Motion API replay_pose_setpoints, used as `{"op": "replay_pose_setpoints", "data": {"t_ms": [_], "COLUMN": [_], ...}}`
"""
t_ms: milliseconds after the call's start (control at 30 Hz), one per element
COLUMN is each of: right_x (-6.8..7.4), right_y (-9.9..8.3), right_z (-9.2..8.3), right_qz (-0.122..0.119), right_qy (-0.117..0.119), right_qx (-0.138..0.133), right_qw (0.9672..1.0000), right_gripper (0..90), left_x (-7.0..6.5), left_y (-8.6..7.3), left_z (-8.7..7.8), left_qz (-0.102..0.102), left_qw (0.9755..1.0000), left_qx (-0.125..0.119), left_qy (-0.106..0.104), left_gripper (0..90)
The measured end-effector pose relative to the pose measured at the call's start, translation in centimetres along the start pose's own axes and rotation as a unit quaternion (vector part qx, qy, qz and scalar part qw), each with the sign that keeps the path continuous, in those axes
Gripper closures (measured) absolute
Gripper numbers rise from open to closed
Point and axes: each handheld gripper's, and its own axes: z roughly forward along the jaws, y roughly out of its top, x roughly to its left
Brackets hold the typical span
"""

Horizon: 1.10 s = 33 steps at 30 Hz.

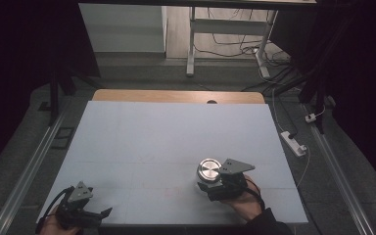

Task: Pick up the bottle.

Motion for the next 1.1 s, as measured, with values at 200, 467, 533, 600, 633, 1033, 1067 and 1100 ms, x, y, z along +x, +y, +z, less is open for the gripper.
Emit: {"op": "replay_pose_setpoints", "data": {"t_ms": [200, 467, 533, 600, 633, 1033, 1067, 1100], "right_x": [-0.3, 0.0, 0.0, -0.1, -0.1, 0.0, 0.0, 0.0], "right_y": [1.4, 3.1, 3.3, 3.5, 3.6, 4.5, 4.6, 4.7], "right_z": [-0.1, 0.0, 0.1, 0.2, 0.3, 1.4, 1.5, 1.6], "right_qz": [0.006, -0.008, -0.012, -0.012, -0.01, -0.014, -0.015, -0.016], "right_qy": [0.013, 0.029, 0.03, 0.034, 0.034, 0.045, 0.047, 0.048], "right_qx": [-0.008, -0.019, -0.02, -0.02, -0.021, -0.012, -0.012, -0.01], "right_qw": [0.9999, 0.9994, 0.9993, 0.9991, 0.9992, 0.9988, 0.9987, 0.9987], "right_gripper": [14.5, 14.5, 14.6, 14.6, 14.5, 14.5, 14.5, 14.5], "left_x": [0.2, 0.5, 0.6, 0.7, 0.8, 0.7, 0.7, 0.7], "left_y": [0.0, -0.2, -0.2, -0.2, -0.2, -0.2, -0.2, -0.2], "left_z": [0.0, -0.2, -0.2, -0.3, -0.3, -0.2, -0.2, -0.2], "left_qz": [-0.008, -0.02, -0.026, -0.03, -0.031, -0.029, -0.029, -0.029], "left_qw": [1.0, 0.9997, 0.9995, 0.9993, 0.9992, 0.9994, 0.9993, 0.9993], "left_qx": [-0.003, -0.01, -0.015, -0.016, -0.016, -0.013, -0.013, -0.013], "left_qy": [-0.004, -0.01, -0.013, -0.017, -0.018, -0.016, -0.017, -0.017], "left_gripper": [4.4, 4.2, 3.8, 3.7, 3.6, 3.5, 3.5, 3.5]}}
